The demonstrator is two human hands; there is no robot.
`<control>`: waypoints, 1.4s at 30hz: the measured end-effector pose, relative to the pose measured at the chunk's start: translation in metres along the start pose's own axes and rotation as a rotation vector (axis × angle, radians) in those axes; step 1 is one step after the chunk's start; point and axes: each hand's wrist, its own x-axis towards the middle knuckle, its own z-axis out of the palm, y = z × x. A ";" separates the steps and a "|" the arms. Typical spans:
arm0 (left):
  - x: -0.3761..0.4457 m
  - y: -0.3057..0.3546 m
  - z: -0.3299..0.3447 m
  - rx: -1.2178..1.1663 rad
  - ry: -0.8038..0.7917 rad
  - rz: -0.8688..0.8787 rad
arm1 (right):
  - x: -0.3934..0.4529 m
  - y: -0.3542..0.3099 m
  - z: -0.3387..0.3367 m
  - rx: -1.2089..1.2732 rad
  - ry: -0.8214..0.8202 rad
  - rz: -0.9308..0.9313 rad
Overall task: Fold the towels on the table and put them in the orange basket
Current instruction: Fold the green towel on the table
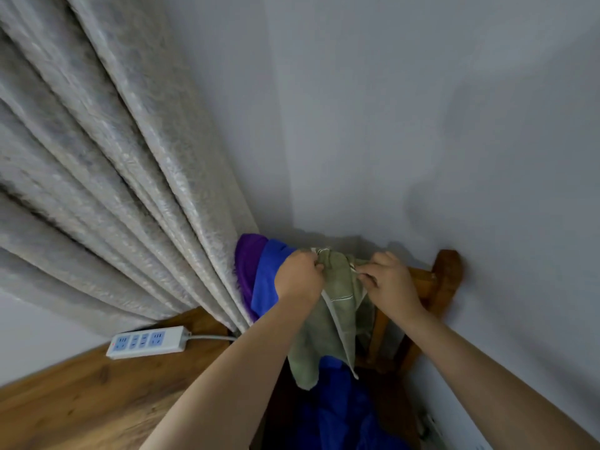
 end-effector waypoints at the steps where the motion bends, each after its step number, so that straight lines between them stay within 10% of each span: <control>1: 0.000 -0.002 -0.002 -0.055 -0.016 -0.020 | 0.000 0.000 0.000 0.031 0.006 0.036; 6: -0.014 -0.012 -0.027 -0.304 0.014 -0.001 | -0.006 -0.007 -0.015 0.202 0.067 0.279; 17: -0.147 -0.065 -0.151 -0.611 0.281 0.071 | -0.044 -0.159 -0.086 0.227 0.362 0.001; 29: -0.368 -0.227 -0.260 -0.400 0.559 -0.145 | -0.146 -0.384 -0.056 0.339 0.072 -0.126; 42: -0.474 -0.428 -0.244 -0.119 0.499 -0.648 | -0.204 -0.447 0.099 0.222 -0.415 -0.158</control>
